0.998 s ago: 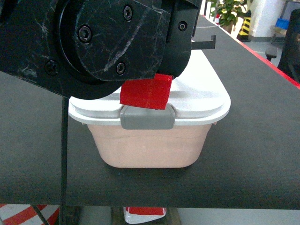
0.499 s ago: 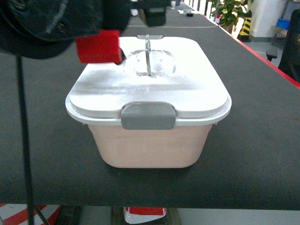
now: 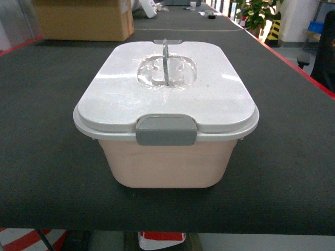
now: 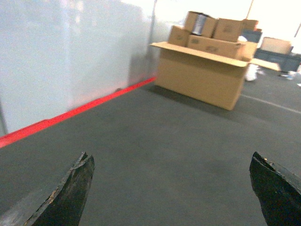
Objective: Pick capacitor and pack into box
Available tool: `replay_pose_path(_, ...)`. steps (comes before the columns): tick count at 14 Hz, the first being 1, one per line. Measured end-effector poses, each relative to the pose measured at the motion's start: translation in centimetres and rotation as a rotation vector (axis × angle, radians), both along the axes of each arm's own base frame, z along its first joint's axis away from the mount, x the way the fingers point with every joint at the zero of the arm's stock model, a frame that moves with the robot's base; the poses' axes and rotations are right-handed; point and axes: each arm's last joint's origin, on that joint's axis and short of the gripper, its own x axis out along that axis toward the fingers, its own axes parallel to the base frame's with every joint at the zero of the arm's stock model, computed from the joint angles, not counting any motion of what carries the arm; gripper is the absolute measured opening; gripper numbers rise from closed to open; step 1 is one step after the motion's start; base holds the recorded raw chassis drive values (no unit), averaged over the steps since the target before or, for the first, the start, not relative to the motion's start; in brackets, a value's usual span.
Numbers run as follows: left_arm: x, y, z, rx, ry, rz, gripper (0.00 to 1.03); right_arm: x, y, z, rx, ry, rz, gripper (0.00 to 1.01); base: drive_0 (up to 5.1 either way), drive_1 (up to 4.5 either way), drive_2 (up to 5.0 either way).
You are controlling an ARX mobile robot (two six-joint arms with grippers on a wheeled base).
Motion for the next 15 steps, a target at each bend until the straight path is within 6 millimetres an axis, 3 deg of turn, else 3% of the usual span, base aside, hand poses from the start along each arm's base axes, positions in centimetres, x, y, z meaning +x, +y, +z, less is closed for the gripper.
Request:
replay_pose_path(1,-2.1,2.8,-1.0,0.001,0.031,0.072,0.98,0.0,0.0,0.0,0.000,0.000,-0.001,0.98,0.0,0.00,0.0)
replay_pose_path(2,-2.3,3.2,-1.2,-0.001,0.038,0.085,0.98,0.0,0.0,0.0,0.000,-0.001,0.002,0.98,0.0,0.00,0.0)
replay_pose_path(4,-2.1,2.0,-1.5,0.003,0.052,0.025,0.98,0.0,0.0,0.0,0.000,0.000,0.000,0.98,0.0,0.00,0.0)
replay_pose_path(6,-2.1,2.2,-1.5,0.013,0.070,-0.004,0.96,0.0,0.0,0.0,0.000,0.000,0.000,0.98,0.0,0.00,0.0)
replay_pose_path(10,-2.9,2.8,-1.8,0.064,0.111,-0.158,0.85,0.0,0.0,0.0,0.000,0.000,-0.001,0.98,0.0,0.00,0.0)
replay_pose_path(12,-4.2,2.8,-2.4,0.092,0.118,-0.262,0.76,0.0,0.0,0.0,0.000,0.000,0.000,0.98,0.0,0.00,0.0)
replay_pose_path(14,-7.2,2.2,-3.7,0.133,0.113,-0.411,0.53,0.0,0.0,0.0,0.000,0.000,0.000,0.98,0.0,0.00,0.0)
replay_pose_path(15,-11.4,2.1,-5.9,0.137,0.135,-0.424,0.12,0.0,0.0,0.0,0.000,0.000,0.000,0.98,0.0,0.00,0.0)
